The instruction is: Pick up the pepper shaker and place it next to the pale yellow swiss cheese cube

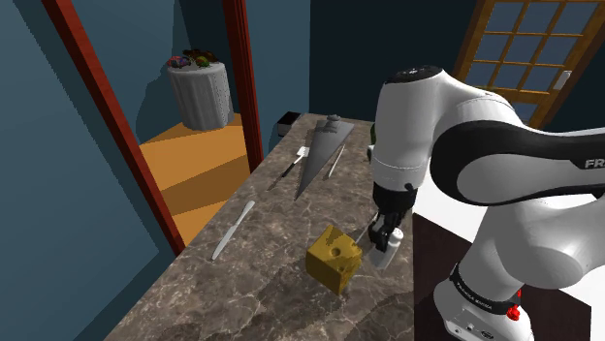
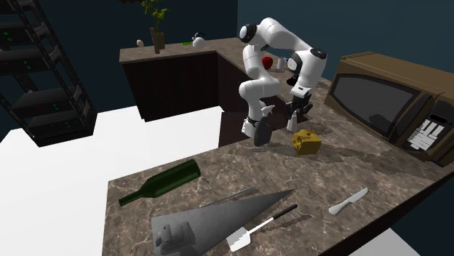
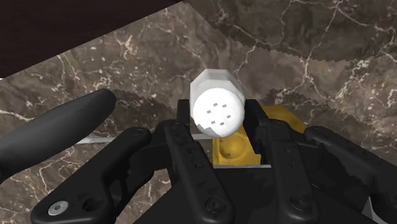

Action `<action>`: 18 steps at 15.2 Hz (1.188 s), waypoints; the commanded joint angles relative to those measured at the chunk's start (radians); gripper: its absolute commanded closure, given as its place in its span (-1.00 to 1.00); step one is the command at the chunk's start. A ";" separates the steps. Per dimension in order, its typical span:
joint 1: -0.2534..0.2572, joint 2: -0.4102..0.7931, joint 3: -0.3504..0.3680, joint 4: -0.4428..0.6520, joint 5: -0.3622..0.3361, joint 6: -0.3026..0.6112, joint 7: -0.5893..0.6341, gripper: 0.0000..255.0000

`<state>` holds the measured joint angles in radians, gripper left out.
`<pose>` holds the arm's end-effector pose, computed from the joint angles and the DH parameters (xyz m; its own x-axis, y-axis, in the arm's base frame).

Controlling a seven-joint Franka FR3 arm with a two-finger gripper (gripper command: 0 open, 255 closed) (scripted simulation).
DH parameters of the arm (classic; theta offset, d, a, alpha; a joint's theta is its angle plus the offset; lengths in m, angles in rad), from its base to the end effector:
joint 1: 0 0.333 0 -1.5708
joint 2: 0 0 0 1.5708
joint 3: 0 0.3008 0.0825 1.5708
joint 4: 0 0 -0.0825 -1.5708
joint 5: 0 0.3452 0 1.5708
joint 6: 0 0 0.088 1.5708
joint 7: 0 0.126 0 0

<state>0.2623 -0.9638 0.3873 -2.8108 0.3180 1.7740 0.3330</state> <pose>0.1821 0.1642 0.4073 0.9947 0.0590 -0.0845 0.0627 -0.9972 0.0417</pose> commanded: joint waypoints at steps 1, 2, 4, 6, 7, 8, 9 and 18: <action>0.005 0.000 0.007 -0.025 0.009 0.025 -0.001 1.00; 0.007 0.004 0.012 -0.037 0.014 0.041 -0.002 1.00; 0.010 0.013 0.022 -0.059 0.024 0.072 -0.002 1.00; 0.014 0.024 0.033 -0.080 0.034 0.104 -0.003 1.00; 0.016 0.031 0.038 -0.091 0.040 0.120 -0.004 1.00; 0.018 0.038 0.043 -0.101 0.045 0.137 -0.004 1.00; 0.019 0.045 0.049 -0.111 0.051 0.154 -0.004 1.00; 0.023 0.064 0.062 -0.133 0.064 0.194 -0.006 1.00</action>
<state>0.2854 -0.8999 0.4491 -2.9436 0.3815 1.9680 0.3274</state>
